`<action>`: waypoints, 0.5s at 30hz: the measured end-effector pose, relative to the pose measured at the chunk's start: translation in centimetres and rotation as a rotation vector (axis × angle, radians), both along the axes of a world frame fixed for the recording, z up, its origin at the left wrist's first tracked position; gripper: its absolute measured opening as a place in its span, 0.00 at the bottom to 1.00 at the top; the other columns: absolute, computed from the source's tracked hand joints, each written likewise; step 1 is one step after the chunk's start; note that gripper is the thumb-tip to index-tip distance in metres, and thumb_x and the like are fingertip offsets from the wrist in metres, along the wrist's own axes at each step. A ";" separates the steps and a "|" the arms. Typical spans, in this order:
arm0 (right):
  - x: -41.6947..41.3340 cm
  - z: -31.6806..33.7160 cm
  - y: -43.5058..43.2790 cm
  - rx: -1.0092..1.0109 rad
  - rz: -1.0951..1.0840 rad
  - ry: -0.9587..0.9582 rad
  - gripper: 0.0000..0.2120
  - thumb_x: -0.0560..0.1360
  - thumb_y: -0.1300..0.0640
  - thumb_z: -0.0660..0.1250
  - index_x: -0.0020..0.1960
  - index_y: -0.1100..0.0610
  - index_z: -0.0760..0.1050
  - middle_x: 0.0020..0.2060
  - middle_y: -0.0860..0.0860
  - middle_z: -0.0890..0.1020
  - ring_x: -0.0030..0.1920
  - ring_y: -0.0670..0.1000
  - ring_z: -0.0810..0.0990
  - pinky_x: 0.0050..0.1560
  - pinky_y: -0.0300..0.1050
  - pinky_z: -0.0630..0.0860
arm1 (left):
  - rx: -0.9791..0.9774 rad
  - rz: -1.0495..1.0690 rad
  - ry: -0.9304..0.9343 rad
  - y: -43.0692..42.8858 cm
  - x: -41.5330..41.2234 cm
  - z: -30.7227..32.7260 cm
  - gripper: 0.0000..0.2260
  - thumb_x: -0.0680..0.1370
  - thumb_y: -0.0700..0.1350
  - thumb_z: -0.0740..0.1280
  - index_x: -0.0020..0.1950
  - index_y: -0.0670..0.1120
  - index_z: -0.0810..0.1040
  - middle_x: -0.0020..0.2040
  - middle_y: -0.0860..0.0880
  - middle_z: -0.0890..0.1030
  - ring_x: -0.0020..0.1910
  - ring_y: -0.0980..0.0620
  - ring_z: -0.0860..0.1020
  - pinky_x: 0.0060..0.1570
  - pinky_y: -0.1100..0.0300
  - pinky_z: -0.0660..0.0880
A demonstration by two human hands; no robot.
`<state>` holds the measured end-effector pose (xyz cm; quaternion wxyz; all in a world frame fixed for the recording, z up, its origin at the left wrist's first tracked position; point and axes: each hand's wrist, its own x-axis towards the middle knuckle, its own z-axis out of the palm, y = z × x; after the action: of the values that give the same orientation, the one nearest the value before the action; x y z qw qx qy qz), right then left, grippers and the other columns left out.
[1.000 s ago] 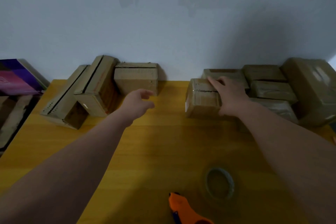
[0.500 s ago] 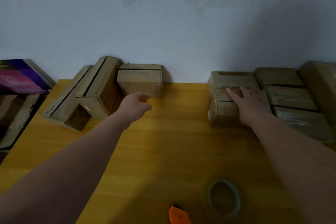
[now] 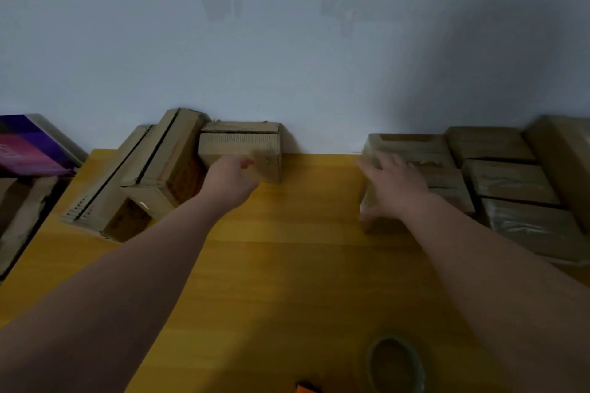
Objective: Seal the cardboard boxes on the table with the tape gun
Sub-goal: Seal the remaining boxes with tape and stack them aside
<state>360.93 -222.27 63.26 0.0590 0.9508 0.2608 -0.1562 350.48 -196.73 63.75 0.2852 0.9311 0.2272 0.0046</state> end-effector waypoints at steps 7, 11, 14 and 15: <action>-0.9 -0.3 4.5 0.186 0.040 0.024 0.44 0.71 0.40 0.70 0.78 0.45 0.48 0.77 0.52 0.51 0.76 0.56 0.50 0.70 0.57 0.62 | 0.404 -0.096 0.129 2.8 4.0 -0.9 0.32 0.76 0.38 0.66 0.77 0.46 0.57 0.77 0.45 0.55 0.75 0.43 0.55 0.68 0.47 0.64; -1.4 -0.9 4.9 0.236 0.046 0.025 0.41 0.74 0.46 0.69 0.78 0.45 0.48 0.76 0.51 0.54 0.75 0.55 0.53 0.69 0.54 0.63 | 0.538 -0.145 0.302 5.1 5.6 -2.4 0.37 0.77 0.40 0.64 0.79 0.50 0.45 0.79 0.49 0.45 0.77 0.44 0.44 0.72 0.39 0.55; -1.8 -1.3 4.9 0.261 0.026 0.028 0.39 0.75 0.48 0.69 0.78 0.45 0.49 0.76 0.50 0.55 0.75 0.54 0.54 0.68 0.54 0.65 | 0.520 -0.154 0.334 5.9 5.8 -3.6 0.35 0.77 0.42 0.66 0.79 0.48 0.50 0.78 0.49 0.52 0.77 0.44 0.49 0.71 0.36 0.55; -2.0 -1.4 4.8 0.271 0.021 0.029 0.39 0.75 0.48 0.68 0.78 0.45 0.49 0.75 0.50 0.56 0.74 0.54 0.54 0.67 0.53 0.66 | 0.545 -0.154 0.300 5.9 5.8 -3.8 0.33 0.77 0.41 0.66 0.78 0.47 0.54 0.77 0.47 0.56 0.76 0.44 0.53 0.71 0.37 0.56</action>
<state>358.95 -217.43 61.84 -0.0720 0.9449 0.2904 -0.1328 356.24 -190.83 59.95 -0.0118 0.9780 0.1860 -0.0939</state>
